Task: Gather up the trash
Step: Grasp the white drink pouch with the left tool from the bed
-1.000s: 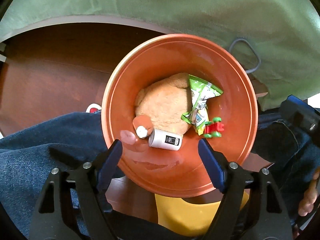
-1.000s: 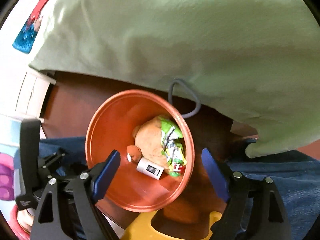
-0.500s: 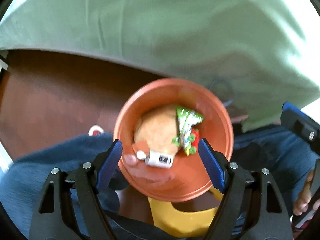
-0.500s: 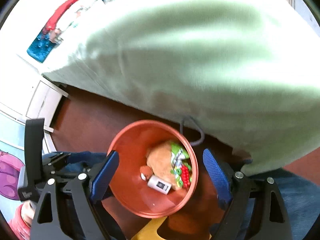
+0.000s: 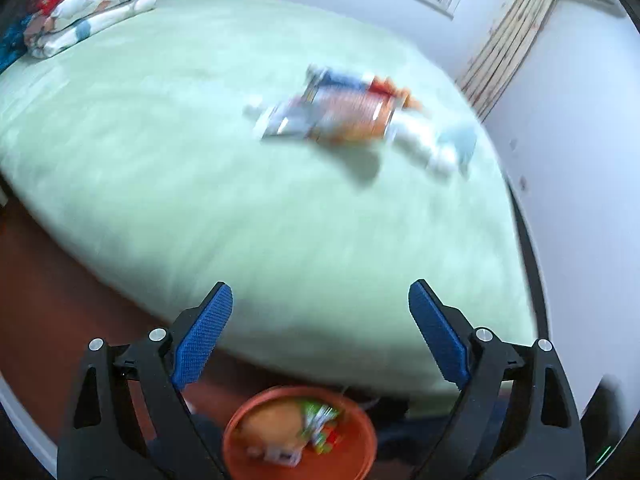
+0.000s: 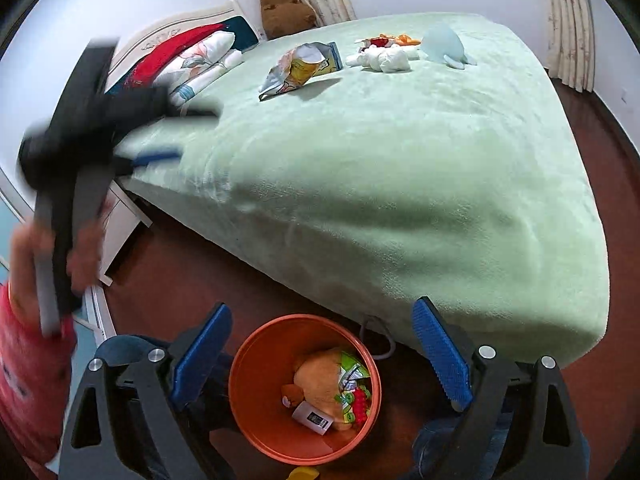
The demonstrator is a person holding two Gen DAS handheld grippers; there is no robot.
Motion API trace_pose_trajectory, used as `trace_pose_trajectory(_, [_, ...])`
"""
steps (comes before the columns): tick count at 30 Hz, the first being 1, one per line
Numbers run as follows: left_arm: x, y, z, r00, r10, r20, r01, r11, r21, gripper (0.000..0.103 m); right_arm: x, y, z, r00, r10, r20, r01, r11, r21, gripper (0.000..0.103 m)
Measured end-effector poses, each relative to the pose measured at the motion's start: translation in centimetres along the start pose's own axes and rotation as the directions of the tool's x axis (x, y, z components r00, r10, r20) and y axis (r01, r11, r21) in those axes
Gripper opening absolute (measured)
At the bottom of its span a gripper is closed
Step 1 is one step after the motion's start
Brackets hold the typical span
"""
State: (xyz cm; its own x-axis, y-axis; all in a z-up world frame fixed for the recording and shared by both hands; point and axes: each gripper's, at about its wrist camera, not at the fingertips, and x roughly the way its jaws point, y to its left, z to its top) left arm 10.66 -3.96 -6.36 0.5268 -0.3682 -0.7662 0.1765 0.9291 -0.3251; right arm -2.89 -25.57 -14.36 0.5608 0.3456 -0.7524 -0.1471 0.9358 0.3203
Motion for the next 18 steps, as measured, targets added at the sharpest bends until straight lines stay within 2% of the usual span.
trace_pose_trajectory(3, [1.4, -0.6, 3.5, 0.996, -0.085, -0.011, 0.083, 0.993, -0.087, 0.088, 0.4, -0.1, -0.1, 1.0, 0.0, -0.002, 0.0, 1.0, -0.001, 0.09])
trace_pose_trajectory(6, [3.8, -0.4, 6.6, 0.987, -0.159, -0.023, 0.15, 0.962, -0.23, 0.088, 0.7, -0.4, 0.1, 1.0, 0.003, -0.005, -0.003, 1.0, 0.003, 0.09])
trace_pose_trajectory(10, [7.2, 0.9, 10.6, 0.983, -0.176, -0.043, 0.141, 0.892, -0.43, 0.088, 0.9, -0.7, 0.0, 1.0, 0.002, 0.0, -0.002, 1.0, 0.003, 0.09])
trace_pose_trajectory(13, [10.3, 1.6, 12.7, 0.983, -0.158, -0.09, 0.091, 0.856, -0.509, 0.088, 1.1, -1.0, -0.1, 1.0, 0.014, -0.005, -0.014, 1.0, 0.01, 0.09])
trace_pose_trajectory(16, [13.2, 2.7, 13.2, 0.975, -0.165, -0.147, 0.048, 0.81, -0.584, 0.087, 1.5, -1.0, -0.3, 1.0, 0.025, -0.014, -0.025, 1.0, 0.006, 0.09])
trace_pose_trajectory(18, [14.1, 3.2, 13.0, 0.975, -0.143, -0.172, 0.009, 0.793, -0.609, 0.079, 1.7, -0.9, -0.3, 0.999, 0.031, -0.018, -0.031, 1.0, 0.003, 0.09])
